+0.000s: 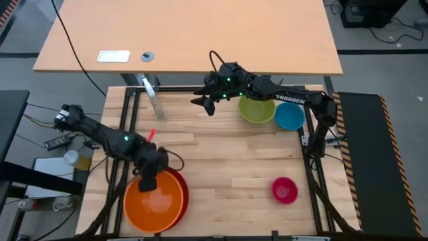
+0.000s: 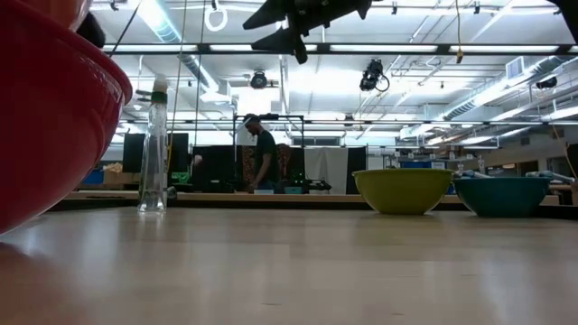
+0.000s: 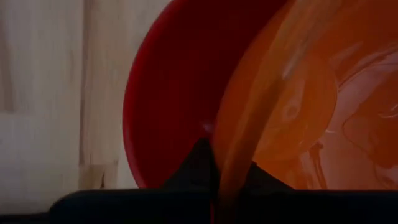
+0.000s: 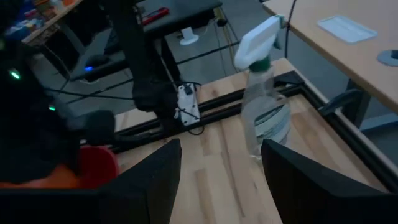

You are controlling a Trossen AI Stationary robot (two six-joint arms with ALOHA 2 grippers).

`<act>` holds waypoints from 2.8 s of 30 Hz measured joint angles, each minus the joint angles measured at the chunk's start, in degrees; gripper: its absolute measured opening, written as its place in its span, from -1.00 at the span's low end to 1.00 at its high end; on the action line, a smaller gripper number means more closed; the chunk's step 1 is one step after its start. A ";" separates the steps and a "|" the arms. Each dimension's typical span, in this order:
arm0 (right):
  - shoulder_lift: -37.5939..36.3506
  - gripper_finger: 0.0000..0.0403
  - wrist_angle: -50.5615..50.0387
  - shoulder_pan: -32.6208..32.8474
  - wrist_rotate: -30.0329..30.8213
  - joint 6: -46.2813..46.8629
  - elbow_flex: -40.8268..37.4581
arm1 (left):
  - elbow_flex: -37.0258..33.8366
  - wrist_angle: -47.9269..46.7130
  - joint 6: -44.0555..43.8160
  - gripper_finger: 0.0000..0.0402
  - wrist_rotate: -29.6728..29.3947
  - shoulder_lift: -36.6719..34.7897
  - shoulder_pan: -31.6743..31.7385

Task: Nest bowls inside each other
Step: Stack the orange bowl into the red bowl, then stack the green bowl into the orange bowl

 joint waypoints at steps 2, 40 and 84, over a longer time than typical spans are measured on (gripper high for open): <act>0.00 0.13 -0.54 0.00 -0.49 -0.02 0.00 | -0.84 0.11 -1.10 -0.90 -0.20 1.84 -0.55; -2.34 0.13 -33.38 -22.16 9.05 -17.48 -5.64 | 5.03 9.45 5.36 0.00 -13.65 1.01 20.08; -2.34 -0.88 -35.62 -31.77 5.47 -13.83 -27.25 | -2.43 36.29 -11.76 -0.03 -16.37 3.04 29.13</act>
